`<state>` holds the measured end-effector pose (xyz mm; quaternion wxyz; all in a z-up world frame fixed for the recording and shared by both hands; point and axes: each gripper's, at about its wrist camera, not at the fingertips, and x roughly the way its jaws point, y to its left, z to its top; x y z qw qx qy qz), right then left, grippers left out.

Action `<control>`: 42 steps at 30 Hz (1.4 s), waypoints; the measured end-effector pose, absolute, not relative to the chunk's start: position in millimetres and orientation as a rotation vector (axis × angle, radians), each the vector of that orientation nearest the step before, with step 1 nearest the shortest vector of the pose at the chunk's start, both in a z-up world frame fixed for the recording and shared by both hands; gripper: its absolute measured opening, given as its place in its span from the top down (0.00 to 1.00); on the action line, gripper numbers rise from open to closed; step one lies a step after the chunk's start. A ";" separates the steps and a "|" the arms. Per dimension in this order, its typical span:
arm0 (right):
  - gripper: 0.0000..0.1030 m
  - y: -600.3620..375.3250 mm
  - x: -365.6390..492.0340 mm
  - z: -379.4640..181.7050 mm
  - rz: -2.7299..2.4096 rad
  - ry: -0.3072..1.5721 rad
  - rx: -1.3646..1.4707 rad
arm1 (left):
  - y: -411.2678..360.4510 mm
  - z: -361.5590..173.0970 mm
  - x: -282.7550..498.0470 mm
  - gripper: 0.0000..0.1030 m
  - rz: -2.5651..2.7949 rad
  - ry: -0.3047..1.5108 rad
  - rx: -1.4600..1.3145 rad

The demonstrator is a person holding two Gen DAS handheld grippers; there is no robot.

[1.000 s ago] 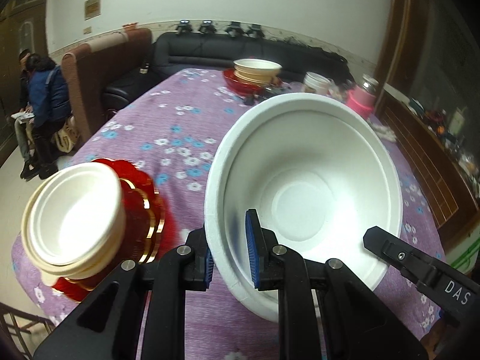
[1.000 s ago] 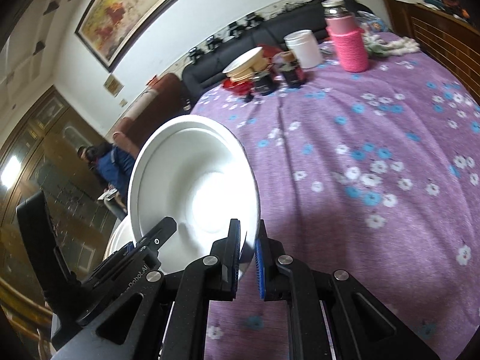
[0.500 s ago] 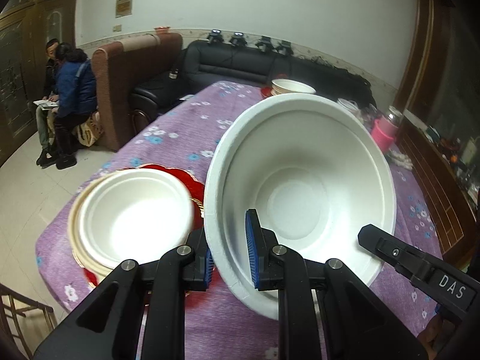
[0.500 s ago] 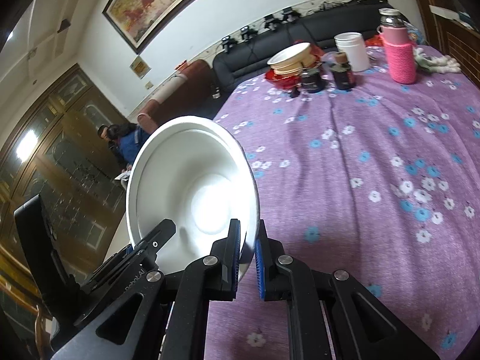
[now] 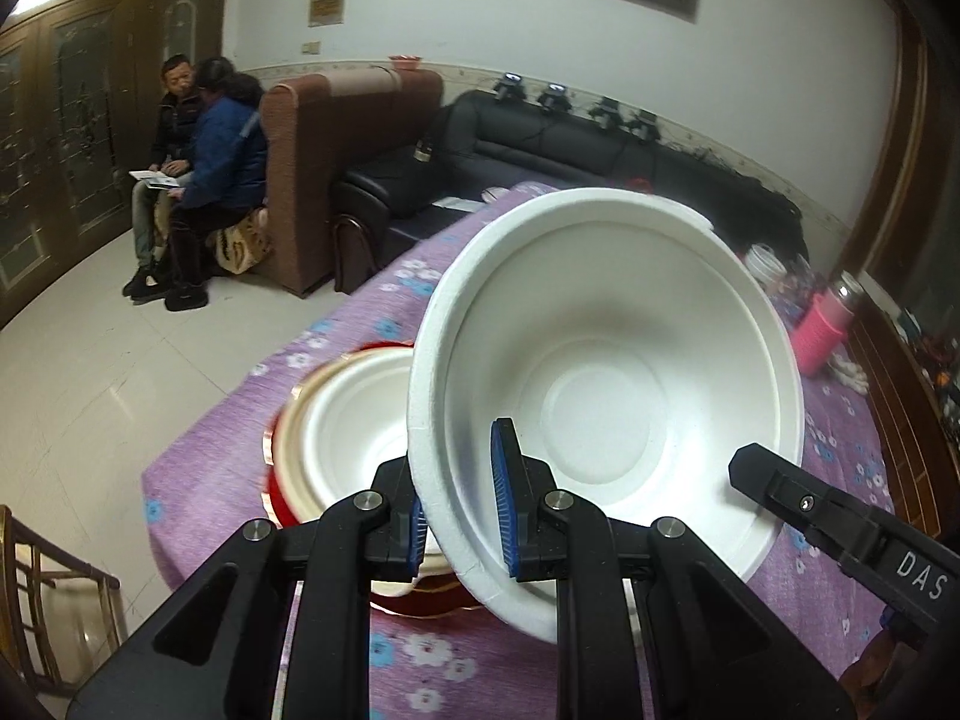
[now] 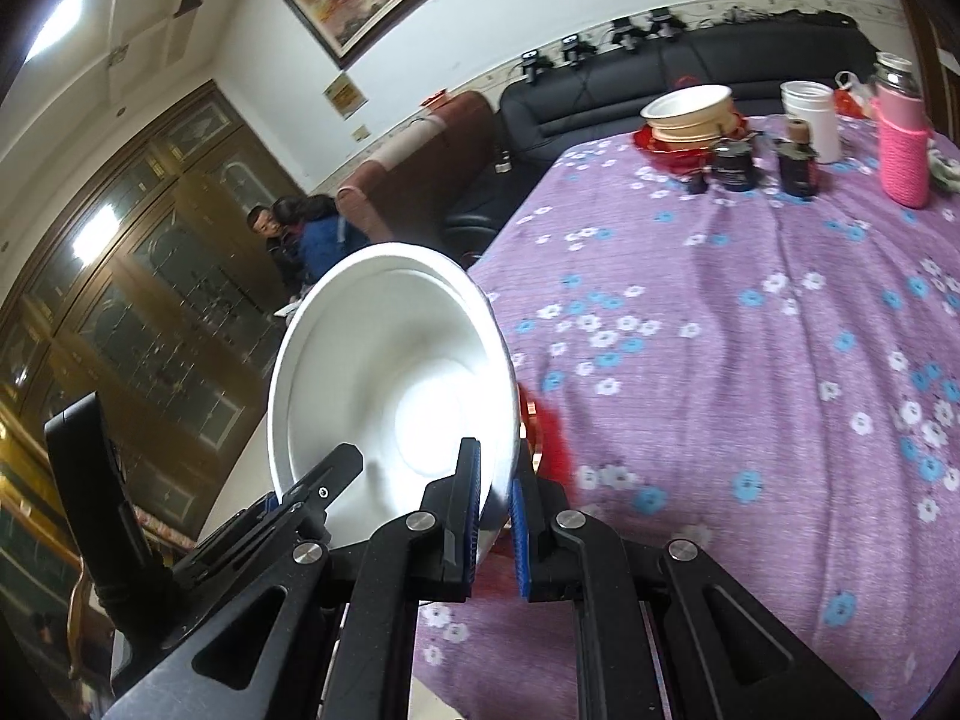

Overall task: Organize plates and bowls
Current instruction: 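Lift the white bowl and carry it over the red plate stack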

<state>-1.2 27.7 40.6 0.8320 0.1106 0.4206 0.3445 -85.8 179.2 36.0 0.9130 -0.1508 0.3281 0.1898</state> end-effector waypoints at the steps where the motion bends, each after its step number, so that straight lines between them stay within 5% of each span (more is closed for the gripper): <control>1: 0.92 32.3 -2.2 41.2 0.737 0.892 0.229 | 182.9 37.0 -88.6 0.84 0.402 0.671 -0.315; 42: 0.92 103.9 12.1 10.5 0.801 1.003 0.171 | 225.4 19.3 -84.8 0.84 0.502 0.716 -0.354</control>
